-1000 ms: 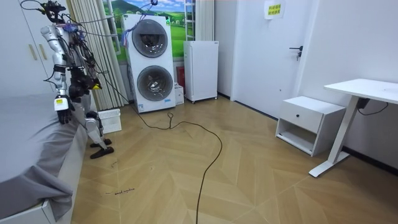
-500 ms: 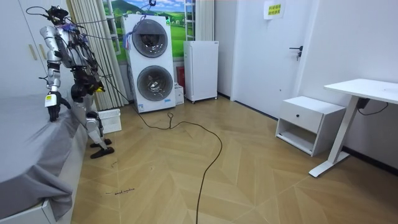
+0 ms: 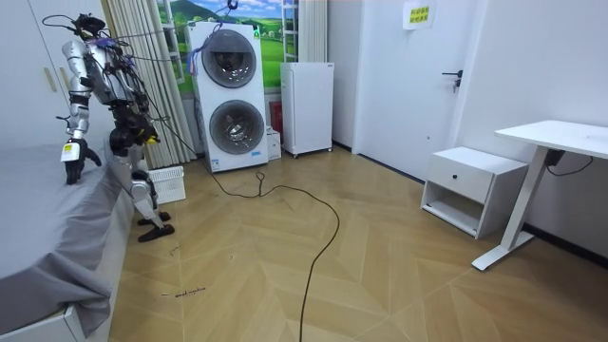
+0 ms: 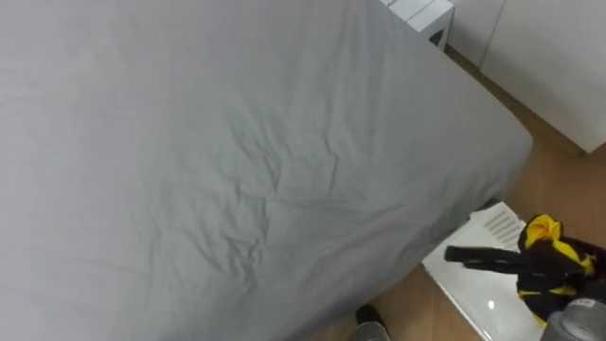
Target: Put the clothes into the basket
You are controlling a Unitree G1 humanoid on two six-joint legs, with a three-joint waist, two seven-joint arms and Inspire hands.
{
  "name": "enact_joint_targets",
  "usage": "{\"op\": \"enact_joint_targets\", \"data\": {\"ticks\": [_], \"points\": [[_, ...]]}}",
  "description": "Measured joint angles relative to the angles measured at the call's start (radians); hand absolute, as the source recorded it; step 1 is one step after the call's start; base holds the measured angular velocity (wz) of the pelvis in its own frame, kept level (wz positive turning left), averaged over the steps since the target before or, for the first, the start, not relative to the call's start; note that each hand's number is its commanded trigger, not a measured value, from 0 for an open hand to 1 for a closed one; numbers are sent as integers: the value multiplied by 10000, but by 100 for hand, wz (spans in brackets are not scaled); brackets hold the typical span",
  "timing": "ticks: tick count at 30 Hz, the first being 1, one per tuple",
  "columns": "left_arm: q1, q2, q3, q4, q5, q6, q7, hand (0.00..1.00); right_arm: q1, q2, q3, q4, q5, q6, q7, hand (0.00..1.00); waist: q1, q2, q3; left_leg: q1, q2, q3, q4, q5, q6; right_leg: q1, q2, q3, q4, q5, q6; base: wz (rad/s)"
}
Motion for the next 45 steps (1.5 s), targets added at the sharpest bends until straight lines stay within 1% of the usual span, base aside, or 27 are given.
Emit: {"op": "enact_joint_targets", "data": {"ticks": [2, 5, 13, 14, 18, 21, 23, 27, 29, 31, 32, 33, 35, 36, 37, 38, 39, 40, 41, 42, 43, 44, 45], "points": [[-32, 7, 3, -13, 11, -2, -5, 0, -238, -145, -5, 405, 37, -11, 2, 0, -7, -2, 1, -33, 6, -2, 14, 1, 0, -29, -6, -1, 8, -29, 32, 2], [-50, 50, 3, -20, 11, -7, -68, 0, -319, -266, -9, 608, 61, -12, 0, 0, -17, -18, 9, -114, 19, -2, 31, 2, 1, -119, -30, -1, 51, -30, 31, 0], [-64, 109, -1, -20, 9, -51, -152, 0, -314, -274, -2, 740, 122, -12, -9, 0, -31, -101, 57, -113, 13, -1, 75, 2, 1, -141, -62, 12, 143, -97, 58, 0], [-64, 123, -1, -20, 10, -59, -163, 0, -316, -275, -2, 769, 125, -13, -10, 0, -33, -109, 57, -113, 14, -1, 79, 2, 1, -140, -61, 12, 144, -113, 85, 0], [-55, 198, 0, -20, 9, -108, -249, 0, -317, -280, -2, 913, 183, -23, -10, 0, -33, -145, 42, -110, 20, -2, 94, 2, 1, -124, -62, 6, 147, -115, 91, 0], [-44, 232, 0, -20, 9, -135, -255, 0, -310, -280, -3, 980, 258, -23, -10, 0, -42, -165, 15, -71, 25, -2, 111, 2, 1, -65, -70, -14, 141, -114, 93, 1], [-35, 253, 0, -20, 3, -194, -254, 0, -264, -287, -2, 980, 484, -36, -12, 0, -43, -204, 14, -34, 28, -6, 171, 2, 1, 15, -92, -63, 122, -117, 95, 7], [1, 263, 0, -32, 8, -293, -244, 0, -226, -288, 52, 971, 474, -64, -78, 0, -33, -224, 5, 1, 27, -19, 172, 2, 2, 82, -143, -187, 126, -128, 93, 9], [153, 263, 19, -47, 4, -451, -235, 0, -180, -287, 88, 940, 494, -106, -97, 0, 8, -317, 53, 93, 38, -29, 175, 2, 2, 185, -147, -203, 126, -167, 116, 0], [186, 267, 158, -221, 8, -485, -232, 0, -71, -287, 154, 893, 535, -133, -105, 0, 12, -350, 33, 161, 49, -27, 187, 2, 2, 289, -168, -277, 113, -232, 99, 11], [197, 269, 212, -253, 8, -508, -220, 0, 52, -286, 180, 894, 540, -182, -104, 0, 15, -407, 46, 238, 65, -40, 184, 2, 2, 411, -185, -374, 75, -243, 99, 20], [228, 271, 212, -322, 8, -509, -204, 0, 142, -285, 211, 894, 538, -232, -93, 0, 13, -415, 42, 286, 65, -44, 186, 2, 2, 505, -193, -439, 36, -240, 105, 25], [421, 276, 211, -517, 7, -637, -163, 0, 328, -263, 237, 897, 574, -259, -63, 0, 48, -525, 16, 468, 96, -47, 181, 2, 2, 810, -197, -570, -97, -233, 109, 18], [472, 276, 212, -568, 7, -657, -146, 0, 337, -264, 254, 899, 582, -265, -63, 0, 45, -547, -1, 499, 115, -50, 181, 2, 1, 872, -205, -616, -143, -231, 107, 16], [611, 296, 211, -647, -3, -701, -124, 0, 396, -261, 312, 908, 619, -304, -63, 0, 42, -581, -5, 580, 217, -45, 164, 2, 1, 1046, -213, -746, -297, -193, 81, 25], [621, 333, 213, -646, -3, -824, -115, 0, 505, -225, 442, 914, 790, -312, -59, 0, 47, -660, -37, 651, 232, -42, 162, 3, 0, 1215, -225, -882, -420, -168, 72, 27], [603, 350, 219, -646, 12, -875, -97, 0, 545, -187, 505, 924, 860, -312, -57, 0, 56, -722, -50, 716, 228, -44, 148, 4, -3, 1305, -228, -937, -464, -163, 64, 23], [613, 346, 220, -640, 12, -925, -67, 0, 663, -94, 548, 955, 988, -311, -51, 0, 168, -850, -55, 922, 234, -48, 53, 26, -34, 1556, -216, -1000, -595, -150, 50, 12], [737, 341, 218, -640, 12, -989, -70, 0, 792, 18, 584, 997, 1091, -309, -45, 0, 324, -979, -89, 1144, 249, -111, -44, 44, -42, 1819, -219, -1117, -735, -136, 32, 13], [775, 341, 225, -648, 11, -1018, -71, 0, 837, 96, 582, 1029, 1152, -306, -41, 0, 329, -1034, -125, 1200, 258, -200, -46, 46, -45, 1935, -235, -1219, -819, -130, 23, 28], [790, 343, 280, -693, 10, -1064, -70, 0, 979, 253, 591, 1047, 1272, -305, -33, 0, 339, -1127, -154, 1341, 268, -390, -73, 49, -51, 2205, -226, -1326, -1014, -123, 22, 39], [813, 344, 337, -900, 11, -1079, -67, 0, 1133, 418, 591, 1057, 1434, -291, 20, 0, 474, -1245, -175, 1481, 276, -557, -87, 48, -52, 2416, -234, -1445, -1163, -112, 17, 36], [855, 340, 384, -991, 11, -1090, -66, 0, 1180, 503, 597, 1058, 1520, -276, 48, 0, 525, -1292, -184, 1530, 276, -628, -92, 47, -54, 2511, -245, -1514, -1224, -111, 18, 34]]}}
